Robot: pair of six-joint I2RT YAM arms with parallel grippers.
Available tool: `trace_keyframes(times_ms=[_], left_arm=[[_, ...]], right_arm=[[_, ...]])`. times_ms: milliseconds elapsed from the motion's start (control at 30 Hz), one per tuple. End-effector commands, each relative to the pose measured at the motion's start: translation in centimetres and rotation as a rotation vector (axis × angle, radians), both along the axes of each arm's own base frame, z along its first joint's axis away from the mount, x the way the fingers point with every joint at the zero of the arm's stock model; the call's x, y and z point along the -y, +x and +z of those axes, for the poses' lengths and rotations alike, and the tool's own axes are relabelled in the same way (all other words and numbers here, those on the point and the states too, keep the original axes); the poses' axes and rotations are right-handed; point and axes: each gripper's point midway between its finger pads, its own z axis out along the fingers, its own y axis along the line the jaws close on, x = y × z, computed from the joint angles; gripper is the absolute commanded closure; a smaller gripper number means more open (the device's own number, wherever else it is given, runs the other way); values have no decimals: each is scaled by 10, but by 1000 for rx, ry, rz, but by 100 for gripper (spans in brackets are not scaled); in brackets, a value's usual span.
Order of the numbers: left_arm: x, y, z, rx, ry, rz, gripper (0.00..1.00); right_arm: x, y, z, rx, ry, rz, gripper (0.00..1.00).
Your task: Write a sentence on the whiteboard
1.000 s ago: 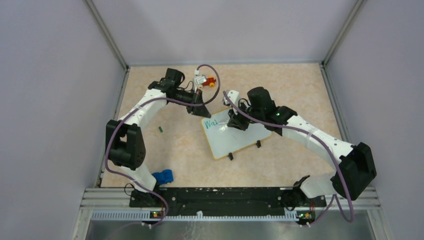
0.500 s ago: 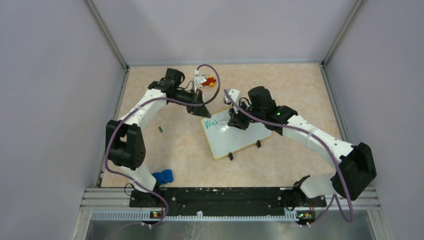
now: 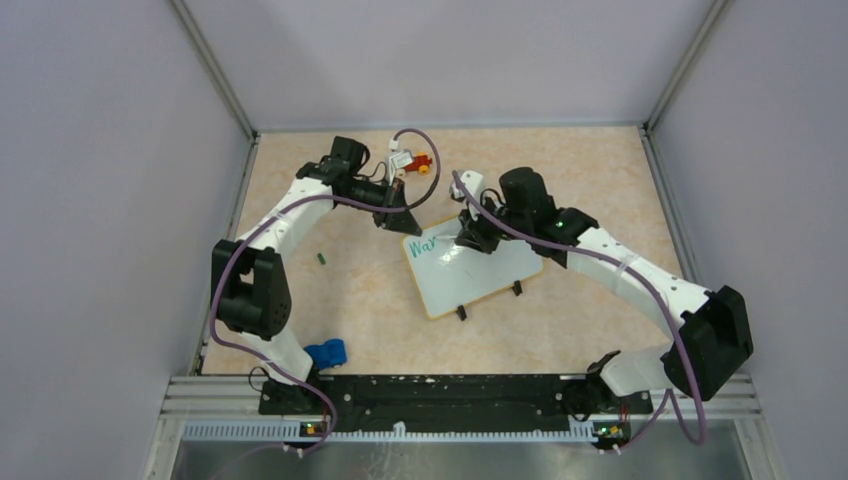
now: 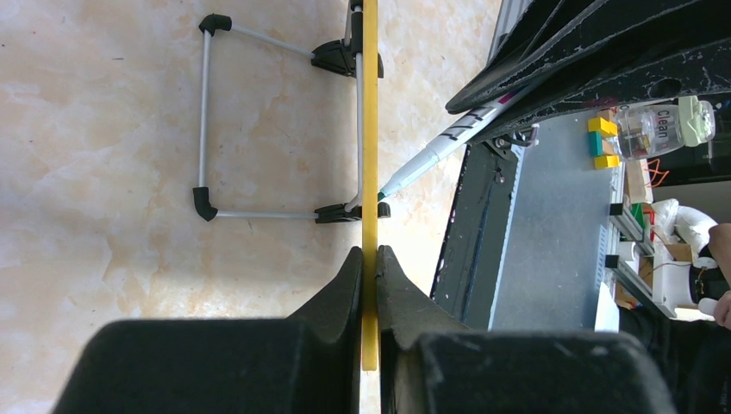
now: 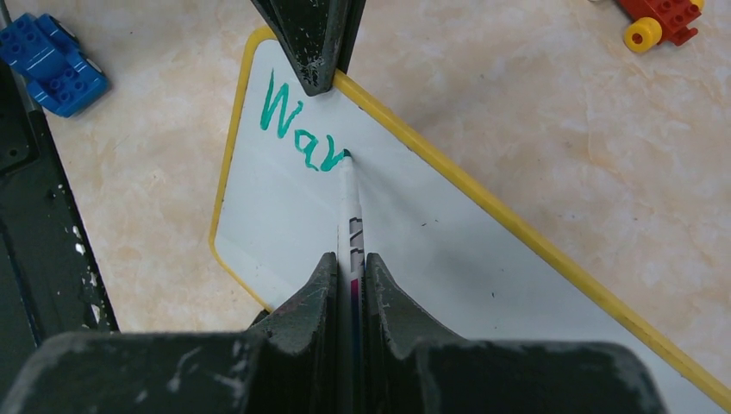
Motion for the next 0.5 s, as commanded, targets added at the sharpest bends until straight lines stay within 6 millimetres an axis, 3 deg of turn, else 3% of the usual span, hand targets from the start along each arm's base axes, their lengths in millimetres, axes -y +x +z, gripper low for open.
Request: trace_keyframes(times_ms=[0, 300, 467], left_arm=[[2, -6, 5, 36, -1, -19, 100], [2, -7, 7, 41, -3, -21, 100], [2, -7, 7, 37, -6, -21, 100]], right_arm=[[-1, 14, 31, 70, 54, -22, 100], [6, -10, 30, 54, 37, 70, 100], [5, -4, 29, 61, 42, 51, 100]])
